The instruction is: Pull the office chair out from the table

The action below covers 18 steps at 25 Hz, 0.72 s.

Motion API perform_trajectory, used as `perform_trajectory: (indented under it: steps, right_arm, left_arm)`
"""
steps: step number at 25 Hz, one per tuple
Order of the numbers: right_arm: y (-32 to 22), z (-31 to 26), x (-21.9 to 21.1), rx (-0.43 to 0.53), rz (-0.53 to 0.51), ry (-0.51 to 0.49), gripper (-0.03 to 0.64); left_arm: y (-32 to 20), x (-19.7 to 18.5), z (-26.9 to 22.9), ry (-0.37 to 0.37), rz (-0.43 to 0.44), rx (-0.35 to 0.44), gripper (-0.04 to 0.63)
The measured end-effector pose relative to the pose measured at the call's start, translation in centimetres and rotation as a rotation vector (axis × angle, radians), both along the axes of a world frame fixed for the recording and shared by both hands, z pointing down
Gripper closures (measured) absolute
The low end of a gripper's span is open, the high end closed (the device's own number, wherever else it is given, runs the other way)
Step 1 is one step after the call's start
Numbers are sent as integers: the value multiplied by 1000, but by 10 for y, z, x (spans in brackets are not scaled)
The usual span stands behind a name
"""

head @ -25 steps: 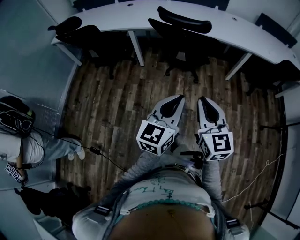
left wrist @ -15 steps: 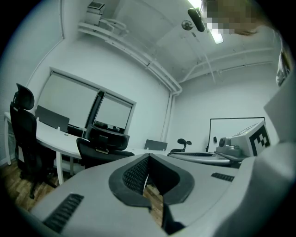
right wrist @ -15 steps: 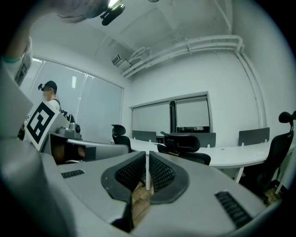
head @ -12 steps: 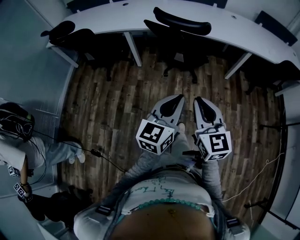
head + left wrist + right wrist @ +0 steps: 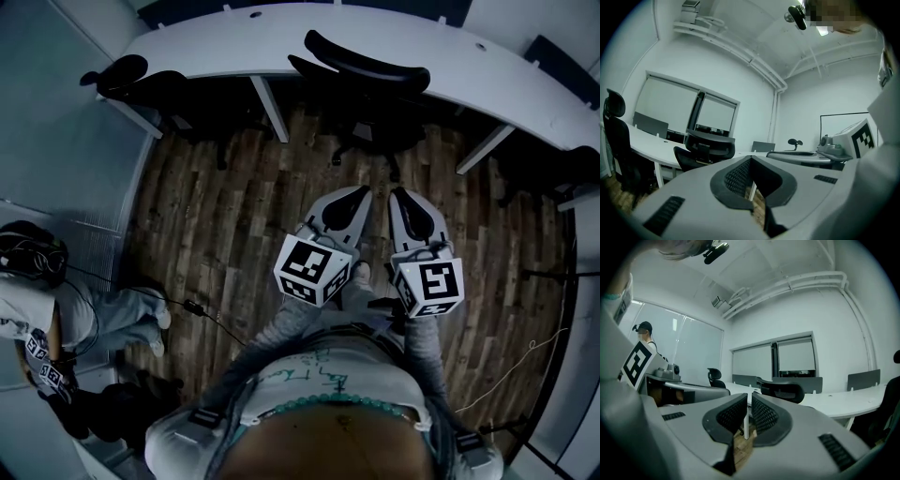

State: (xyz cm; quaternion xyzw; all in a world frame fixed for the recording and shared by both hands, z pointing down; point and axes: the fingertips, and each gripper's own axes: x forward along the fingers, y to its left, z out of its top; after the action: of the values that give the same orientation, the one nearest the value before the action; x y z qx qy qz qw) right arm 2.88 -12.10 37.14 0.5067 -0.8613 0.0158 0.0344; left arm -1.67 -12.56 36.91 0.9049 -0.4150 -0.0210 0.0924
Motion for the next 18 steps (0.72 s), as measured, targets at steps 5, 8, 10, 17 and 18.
perform_trajectory:
  steps: [5, 8, 10, 17, 18]
  right_arm:
    - [-39, -1, 2, -18, -48, -3, 595]
    - [-59, -3, 3, -15, -75, -5, 595]
    - [-69, -6, 5, -5, -93, -4, 595]
    - [-103, -10, 26, 4, -119, -13, 595]
    - [-111, -10, 25, 0, -128, -12, 595]
  left_arm:
    - [-39, 6, -3, 0, -34, -17, 584]
    - [-58, 6, -5, 4, -57, -18, 584]
    - [-69, 8, -7, 3, -75, -15, 584]
    - [-104, 26, -9, 10, -116, -6, 584]
    - [-111, 25, -8, 13, -122, -8, 584]
